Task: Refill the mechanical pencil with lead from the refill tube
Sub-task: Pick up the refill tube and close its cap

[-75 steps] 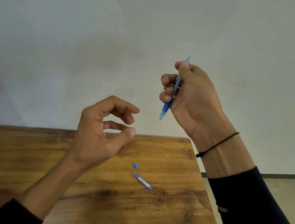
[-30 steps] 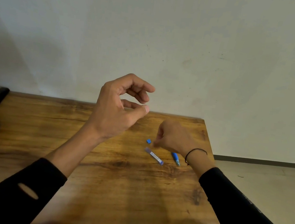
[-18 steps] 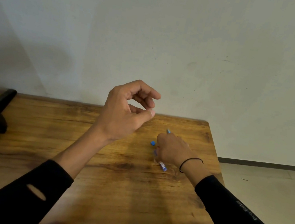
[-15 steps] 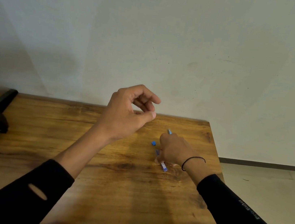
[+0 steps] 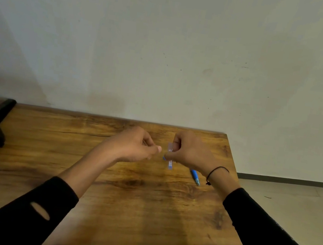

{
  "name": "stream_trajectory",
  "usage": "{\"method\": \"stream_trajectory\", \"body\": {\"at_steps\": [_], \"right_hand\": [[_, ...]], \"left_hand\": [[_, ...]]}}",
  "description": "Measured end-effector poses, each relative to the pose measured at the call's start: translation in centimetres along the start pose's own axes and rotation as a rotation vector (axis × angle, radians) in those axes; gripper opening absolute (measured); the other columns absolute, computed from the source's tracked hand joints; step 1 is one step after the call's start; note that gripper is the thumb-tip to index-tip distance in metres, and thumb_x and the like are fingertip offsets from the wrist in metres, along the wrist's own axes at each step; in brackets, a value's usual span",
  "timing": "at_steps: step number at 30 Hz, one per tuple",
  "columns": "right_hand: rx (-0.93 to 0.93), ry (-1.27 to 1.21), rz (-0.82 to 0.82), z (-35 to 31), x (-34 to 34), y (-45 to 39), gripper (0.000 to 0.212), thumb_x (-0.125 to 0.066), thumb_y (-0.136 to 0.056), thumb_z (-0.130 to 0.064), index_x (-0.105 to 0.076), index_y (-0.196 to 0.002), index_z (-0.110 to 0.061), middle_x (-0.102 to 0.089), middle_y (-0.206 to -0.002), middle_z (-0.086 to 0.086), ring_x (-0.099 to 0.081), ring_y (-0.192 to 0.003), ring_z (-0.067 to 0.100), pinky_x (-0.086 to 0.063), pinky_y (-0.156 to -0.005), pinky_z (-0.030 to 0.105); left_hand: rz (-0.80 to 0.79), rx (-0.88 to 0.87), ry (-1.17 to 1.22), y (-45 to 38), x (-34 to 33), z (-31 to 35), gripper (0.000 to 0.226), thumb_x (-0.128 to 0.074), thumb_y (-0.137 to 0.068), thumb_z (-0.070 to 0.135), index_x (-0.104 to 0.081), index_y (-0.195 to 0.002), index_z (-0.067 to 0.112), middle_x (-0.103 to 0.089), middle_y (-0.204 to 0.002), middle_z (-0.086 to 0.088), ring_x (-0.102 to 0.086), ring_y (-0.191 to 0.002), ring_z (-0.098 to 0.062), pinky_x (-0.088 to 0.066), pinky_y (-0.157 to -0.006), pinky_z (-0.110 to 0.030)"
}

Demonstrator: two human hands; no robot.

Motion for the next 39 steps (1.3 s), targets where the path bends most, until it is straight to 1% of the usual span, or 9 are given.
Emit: {"method": "stream_trajectory", "body": {"at_steps": [5, 10, 13, 16, 19, 24, 28, 35, 39], "right_hand": [[0.137, -0.114, 0.126, -1.9, 0.2, 0.7, 0.04, -0.09, -0.066, -0.024, -0.051, -0.062, -0.024, -0.053, -0.051, -0.011, -0.045, -0.045, 0.002, -0.034, -0.043, 0.014], [0.258, -0.126, 0.241, -2.5, -0.3, 0.7, 0.041, -0.089, -0.072, -0.024, -0.049, -0.064, -0.024, -0.058, -0.054, -0.009, -0.051, -0.047, 0.005, -0.039, -0.045, 0.018], [0.292, -0.212, 0.125, -2.2, 0.2, 0.5, 0.037, -0.093, -0.077, -0.034, -0.059, -0.084, -0.021, -0.074, -0.074, -0.004, -0.069, -0.064, 0.008, -0.056, -0.057, 0.023], [0.251, -0.351, -0.026, -0.6, 1.0, -0.1, 0.027, -0.087, -0.087, -0.022, -0.066, -0.102, -0.016, -0.077, -0.085, -0.002, -0.074, -0.071, 0.011, -0.059, -0.063, 0.023], [0.223, -0.102, 0.063, 0.7, 0.7, -0.9, 0.015, -0.077, -0.093, -0.008, -0.067, -0.1, -0.018, -0.07, -0.085, -0.008, -0.068, -0.074, 0.009, -0.051, -0.066, 0.022], [0.274, 0.298, 0.034, 0.6, -3.4, -1.2, 0.021, -0.071, -0.095, -0.006, -0.056, -0.098, -0.021, -0.064, -0.101, 0.005, -0.059, -0.084, 0.026, -0.04, -0.064, 0.031], [0.335, 0.355, 0.084, 0.5, -3.8, -1.1, 0.025, -0.065, -0.097, -0.003, -0.049, -0.091, -0.021, -0.058, -0.096, 0.005, -0.051, -0.077, 0.024, -0.025, -0.054, 0.023], [0.355, 0.339, 0.082, 0.9, -3.7, -1.2, 0.022, -0.061, -0.096, -0.001, -0.049, -0.088, -0.018, -0.062, -0.092, 0.005, -0.058, -0.082, 0.027, -0.04, -0.066, 0.031], [0.316, -0.021, 0.195, 0.7, -1.0, -1.8, 0.011, -0.072, -0.091, 0.001, -0.071, -0.093, -0.01, -0.073, -0.086, 0.001, -0.067, -0.076, 0.019, -0.055, -0.071, 0.029]], "left_hand": [[0.004, 0.08, 0.301, -0.3, -0.7, 0.3, 0.029, -0.069, -0.104, 0.045, -0.082, -0.098, 0.02, -0.085, -0.094, -0.001, -0.076, -0.082, -0.007, -0.065, -0.075, -0.026], [0.14, 0.044, 0.403, -0.6, -0.5, 0.2, 0.022, -0.076, -0.101, 0.032, -0.082, -0.099, 0.011, -0.086, -0.085, -0.008, -0.078, -0.066, -0.009, -0.066, -0.07, -0.027], [0.258, -0.007, 0.305, -0.6, 0.3, 0.0, 0.019, -0.076, -0.101, 0.032, -0.083, -0.09, 0.018, -0.085, -0.077, -0.004, -0.084, -0.076, -0.019, -0.069, -0.069, -0.032], [0.292, -0.013, 0.297, -0.7, 0.7, -0.5, 0.017, -0.075, -0.102, 0.032, -0.08, -0.095, 0.017, -0.084, -0.076, -0.001, -0.082, -0.072, -0.015, -0.07, -0.073, -0.036], [0.285, -0.009, 0.305, -0.9, 0.7, -0.7, 0.017, -0.074, -0.103, 0.031, -0.078, -0.094, 0.018, -0.083, -0.077, -0.001, -0.082, -0.072, -0.016, -0.069, -0.073, -0.036], [0.289, -0.021, 0.276, -1.0, 0.6, -0.6, 0.016, -0.075, -0.102, 0.032, -0.078, -0.088, 0.024, -0.082, -0.072, 0.005, -0.078, -0.06, -0.002, -0.071, -0.076, -0.036], [0.286, -0.02, 0.261, -0.7, 0.6, -0.5, 0.016, -0.075, -0.102, 0.032, -0.078, -0.088, 0.024, -0.082, -0.074, 0.006, -0.078, -0.063, -0.002, -0.07, -0.082, -0.039], [0.262, -0.024, 0.206, -0.5, 0.6, -0.3, 0.017, -0.073, -0.103, 0.032, -0.079, -0.094, 0.018, -0.083, -0.084, 0.003, -0.081, -0.075, -0.009, -0.069, -0.089, -0.043], [0.237, -0.064, 0.132, -0.6, 0.4, -0.2, 0.016, -0.073, -0.104, 0.03, -0.078, -0.095, 0.018, -0.083, -0.083, 0.002, -0.081, -0.077, -0.013, -0.068, -0.087, -0.046]]}}
Point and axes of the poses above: each hand's wrist, its own y-axis away from the middle knuckle, its own x-axis out of the back of the hand, z = x × y, the point moved 3 cm from there along -y, towards the middle knuckle
